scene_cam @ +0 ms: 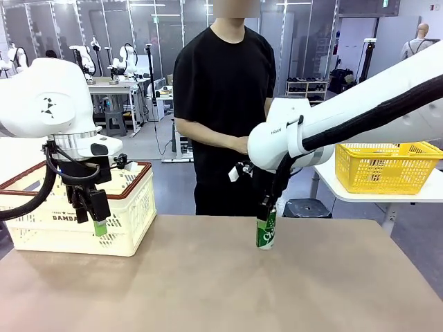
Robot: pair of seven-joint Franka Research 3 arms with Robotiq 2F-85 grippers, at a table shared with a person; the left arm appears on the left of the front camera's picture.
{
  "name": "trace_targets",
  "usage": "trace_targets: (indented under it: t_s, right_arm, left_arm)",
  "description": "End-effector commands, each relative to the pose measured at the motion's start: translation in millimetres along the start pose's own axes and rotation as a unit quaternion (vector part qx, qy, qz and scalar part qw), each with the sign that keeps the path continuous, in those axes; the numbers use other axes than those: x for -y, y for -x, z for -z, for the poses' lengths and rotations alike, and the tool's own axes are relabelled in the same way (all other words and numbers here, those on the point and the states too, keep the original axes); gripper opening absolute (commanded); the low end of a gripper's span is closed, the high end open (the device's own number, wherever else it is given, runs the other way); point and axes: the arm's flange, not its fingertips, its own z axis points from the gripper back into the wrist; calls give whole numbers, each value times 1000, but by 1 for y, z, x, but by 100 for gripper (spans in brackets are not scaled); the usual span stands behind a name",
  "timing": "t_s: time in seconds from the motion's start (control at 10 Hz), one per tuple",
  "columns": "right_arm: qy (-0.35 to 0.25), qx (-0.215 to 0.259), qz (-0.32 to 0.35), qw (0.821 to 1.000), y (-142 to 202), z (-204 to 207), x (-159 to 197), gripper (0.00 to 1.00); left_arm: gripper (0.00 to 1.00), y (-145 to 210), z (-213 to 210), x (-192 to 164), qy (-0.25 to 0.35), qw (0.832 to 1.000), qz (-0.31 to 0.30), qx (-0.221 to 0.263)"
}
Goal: Place the drinks into the Shopping basket.
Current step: Pick up one drink and place it into the Shopping basket.
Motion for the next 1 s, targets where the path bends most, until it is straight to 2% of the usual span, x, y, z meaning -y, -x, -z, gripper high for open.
trace_targets:
  t_s: [0.0, 0.2, 0.5, 0.7, 0.9]
  right_arm:
    - [15, 11, -25, 1000, 3, -30, -40, 32]
    - [12, 30, -86, 996, -4, -42, -73, 32]
    - [27, 40, -164, 985, -24, -34, -114, 32]
    - [45, 54, -201, 977, -39, -14, -123, 32]
    - [25, 56, -213, 975, -52, 9, -123, 32]
  left_arm:
    - [100, 2, -2, 1, -1, 1000, -1, 2]
    - [100, 2, -2, 1, -1, 1000, -1, 2]
    - [100, 2, -2, 1, -1, 1000, -1, 2]
    - [100, 2, -2, 1, -1, 1000, -1, 2]
    - [100, 2, -2, 1, -1, 1000, -1, 2]
